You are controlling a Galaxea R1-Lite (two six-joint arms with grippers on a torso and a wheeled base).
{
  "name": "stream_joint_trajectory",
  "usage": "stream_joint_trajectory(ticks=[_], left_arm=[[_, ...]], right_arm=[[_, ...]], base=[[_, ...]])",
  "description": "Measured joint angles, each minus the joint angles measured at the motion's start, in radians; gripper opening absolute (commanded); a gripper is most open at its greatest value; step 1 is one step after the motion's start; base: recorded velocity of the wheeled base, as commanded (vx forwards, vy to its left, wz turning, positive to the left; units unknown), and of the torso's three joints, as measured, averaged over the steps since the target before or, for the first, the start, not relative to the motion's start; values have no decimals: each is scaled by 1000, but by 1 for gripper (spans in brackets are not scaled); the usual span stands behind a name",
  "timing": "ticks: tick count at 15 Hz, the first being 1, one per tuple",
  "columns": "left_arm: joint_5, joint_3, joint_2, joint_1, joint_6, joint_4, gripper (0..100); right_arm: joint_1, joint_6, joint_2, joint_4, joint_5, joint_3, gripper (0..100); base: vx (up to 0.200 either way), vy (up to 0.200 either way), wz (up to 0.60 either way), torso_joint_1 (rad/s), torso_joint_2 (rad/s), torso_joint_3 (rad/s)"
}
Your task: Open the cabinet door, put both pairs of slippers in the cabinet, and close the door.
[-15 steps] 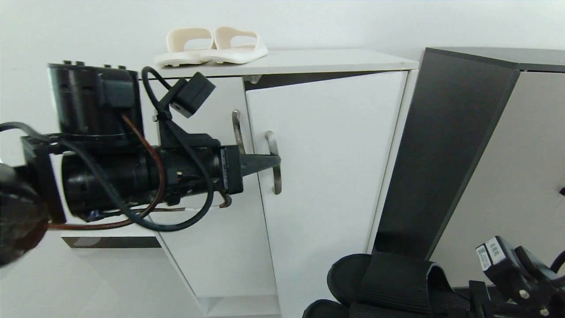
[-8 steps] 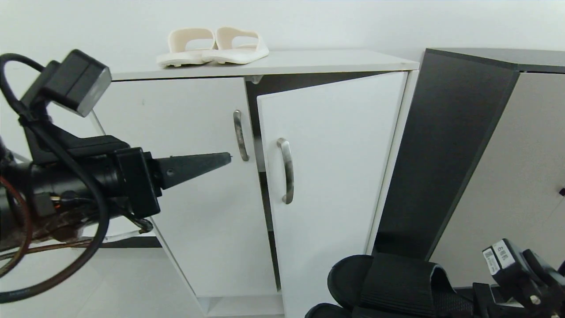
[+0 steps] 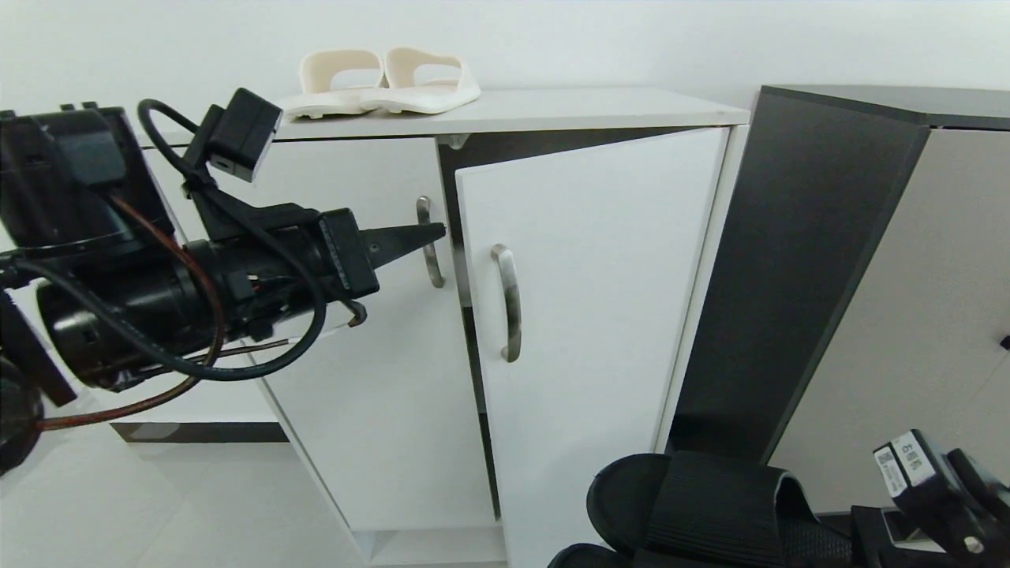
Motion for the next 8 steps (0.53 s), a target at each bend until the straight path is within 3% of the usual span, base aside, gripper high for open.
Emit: stream_joint_trajectory(ticks=[7,8], left_arm=[[-1,-85,102,-40,1,0,0],[0,-87,117,-48,2,-2,0]], right_arm=[[17,-49,2,2,0,21,0],[21,-51,-1,3,0,26,0]], base=[[0,0,0,0,0,0],[-200,0,0,7,-2,2]])
